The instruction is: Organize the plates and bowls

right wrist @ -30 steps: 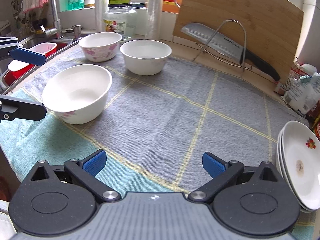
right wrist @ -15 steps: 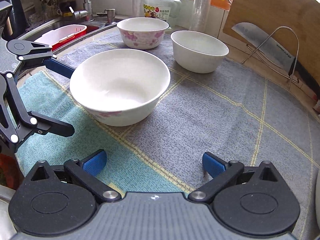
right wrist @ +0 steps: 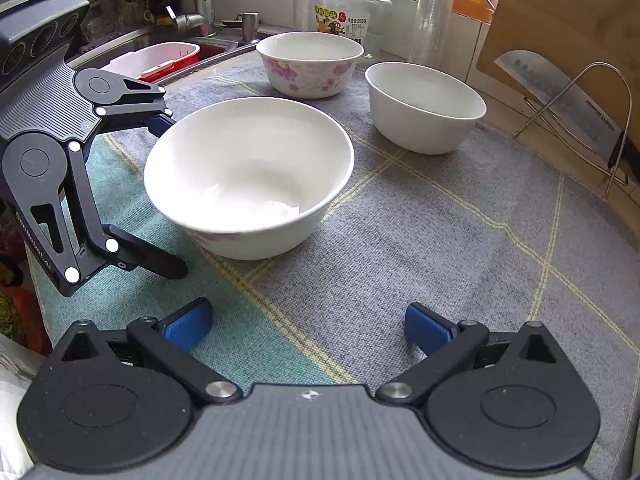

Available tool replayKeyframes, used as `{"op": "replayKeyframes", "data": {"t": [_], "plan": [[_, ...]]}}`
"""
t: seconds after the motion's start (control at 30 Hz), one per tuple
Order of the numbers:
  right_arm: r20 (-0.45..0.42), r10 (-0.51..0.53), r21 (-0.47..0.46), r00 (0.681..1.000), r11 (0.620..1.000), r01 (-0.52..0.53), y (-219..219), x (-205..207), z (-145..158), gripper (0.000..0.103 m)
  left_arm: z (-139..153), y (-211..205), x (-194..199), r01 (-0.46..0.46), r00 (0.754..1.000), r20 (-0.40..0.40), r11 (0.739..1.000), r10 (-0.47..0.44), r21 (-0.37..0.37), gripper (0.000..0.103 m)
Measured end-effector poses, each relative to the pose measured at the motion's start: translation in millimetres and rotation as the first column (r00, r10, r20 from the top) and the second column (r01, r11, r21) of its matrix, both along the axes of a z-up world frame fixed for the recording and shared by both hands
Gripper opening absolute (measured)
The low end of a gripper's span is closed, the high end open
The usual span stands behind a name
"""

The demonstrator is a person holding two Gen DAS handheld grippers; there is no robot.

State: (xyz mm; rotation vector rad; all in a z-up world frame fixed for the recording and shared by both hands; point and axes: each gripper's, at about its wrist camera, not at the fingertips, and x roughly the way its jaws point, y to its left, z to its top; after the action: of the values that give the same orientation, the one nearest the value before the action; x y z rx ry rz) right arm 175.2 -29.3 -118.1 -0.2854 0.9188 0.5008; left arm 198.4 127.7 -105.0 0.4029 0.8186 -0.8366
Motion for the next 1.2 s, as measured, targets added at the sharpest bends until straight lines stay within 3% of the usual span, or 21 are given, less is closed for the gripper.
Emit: {"op": "replayKeyframes", "data": {"t": [0.2,0.3,0.6,0.83,1.1,1.2], "plan": [[0.026,0.048,-0.043,0.999,0.998,-0.047,6,4,3,0.103,3,0,2,0.019,1.000,0.004,1.000,-0.019,0.010,0.102],[0.048,0.091,-0.056,0.995,0.995,-0.088,11,6,7,0.103,9,0,3,0.046,0.998,0.046,0.998,-0.048,0.032,0.102],[0.093,0.210,-0.099,0.973,0.975,-0.200,27,13,17,0.102,21,-6,7,0.183,0.975,0.107,0.977,-0.195,0.111,0.102],[0.086,0.271,-0.130,0.959,0.957,-0.259,34,12,21,0.091,25,-9,7,0.309,0.941,0.103,0.944,-0.321,0.117,0.088],[0.069,0.290,-0.127,0.954,0.951,-0.280,35,13,23,0.084,30,-11,9,0.391,0.907,0.116,0.911,-0.406,0.131,0.083],[0.065,0.300,-0.129,0.952,0.948,-0.290,37,12,24,0.079,30,-11,10,0.397,0.904,0.113,0.908,-0.412,0.135,0.083]]}}
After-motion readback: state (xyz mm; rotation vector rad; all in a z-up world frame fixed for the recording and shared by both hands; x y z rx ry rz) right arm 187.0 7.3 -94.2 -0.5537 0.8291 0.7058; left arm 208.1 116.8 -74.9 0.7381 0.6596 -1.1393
